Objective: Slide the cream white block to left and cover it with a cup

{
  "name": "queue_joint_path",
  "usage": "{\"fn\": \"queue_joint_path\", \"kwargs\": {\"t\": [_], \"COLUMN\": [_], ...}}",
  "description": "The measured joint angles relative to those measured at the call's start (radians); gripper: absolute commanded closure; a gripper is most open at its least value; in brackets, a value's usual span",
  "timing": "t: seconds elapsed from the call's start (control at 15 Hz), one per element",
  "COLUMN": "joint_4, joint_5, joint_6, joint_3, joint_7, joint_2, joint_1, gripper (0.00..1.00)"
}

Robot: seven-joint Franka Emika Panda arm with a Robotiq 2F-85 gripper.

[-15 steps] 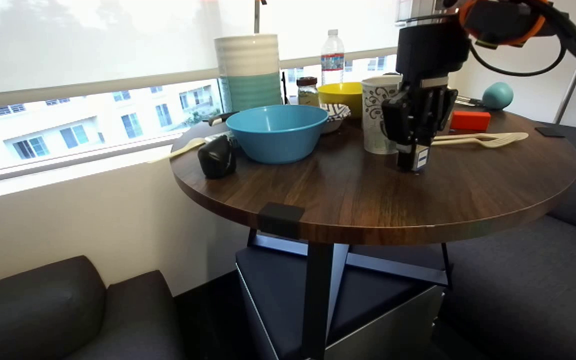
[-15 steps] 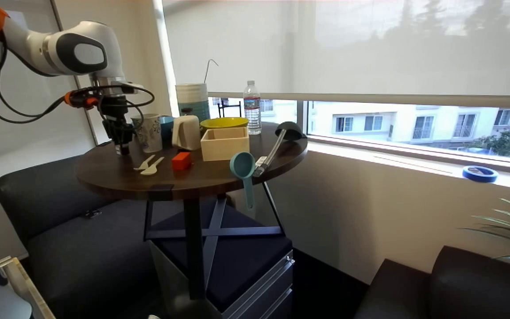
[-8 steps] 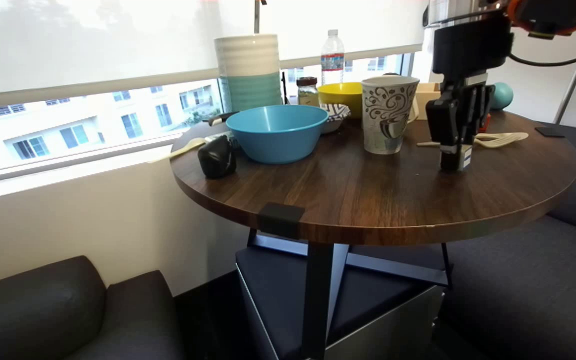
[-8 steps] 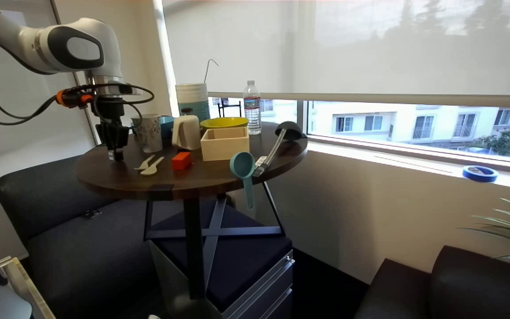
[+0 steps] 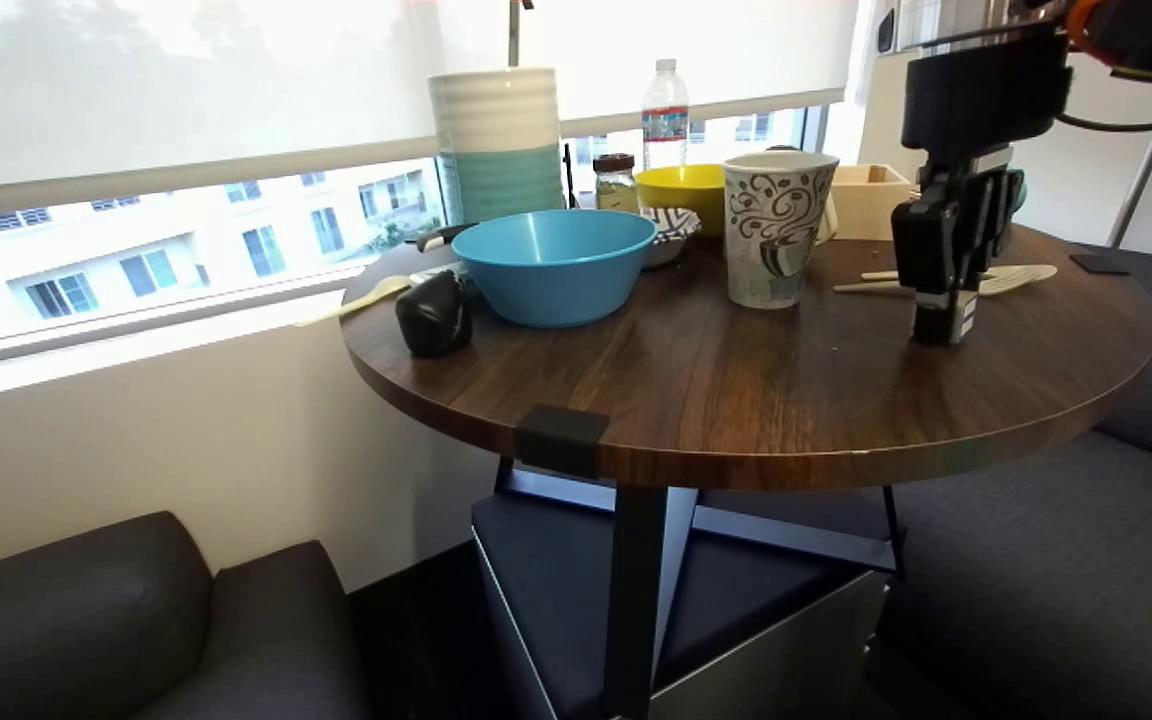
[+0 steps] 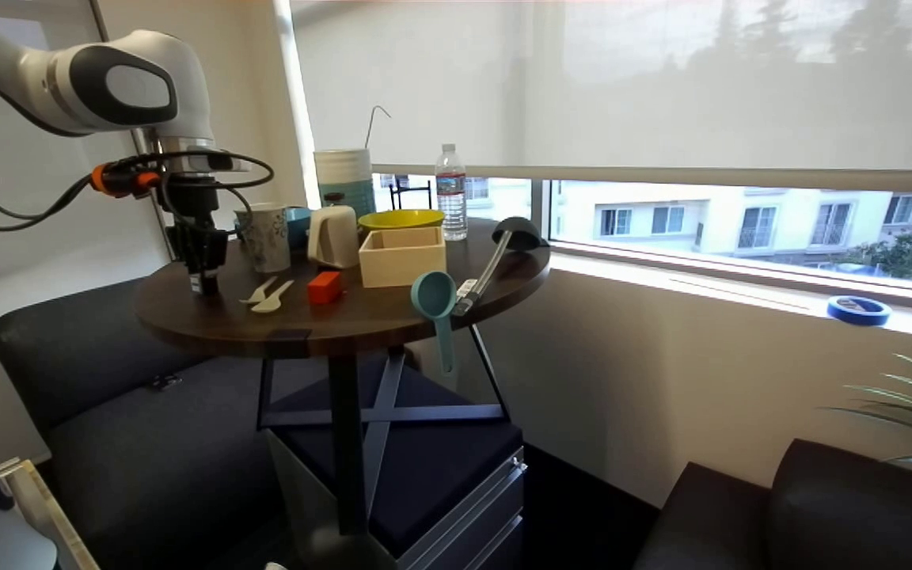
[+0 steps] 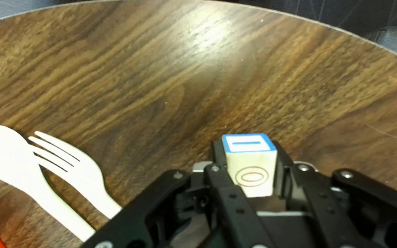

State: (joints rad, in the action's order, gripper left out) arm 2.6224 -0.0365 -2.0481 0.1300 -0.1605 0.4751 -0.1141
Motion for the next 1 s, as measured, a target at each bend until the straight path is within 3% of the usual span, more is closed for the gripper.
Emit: {"fn": "queue_joint_path", "kwargs": {"t": [0.33,0.8,1.0], "joint_4": [0.017,-0.003,-0.028], "joint_5": [0.000,0.000,0.000], "joint_6": [0.000,0.015,-0.034], "joint_3": [-0.011,-0.008,-0.001], "joint_7": [0.003,-0.028,-0.085], "joint_2": [0.040,0.175,0.211], "joint_1": [0.002,0.006,0.031], "gripper": [0.00,0.00,0.00]}}
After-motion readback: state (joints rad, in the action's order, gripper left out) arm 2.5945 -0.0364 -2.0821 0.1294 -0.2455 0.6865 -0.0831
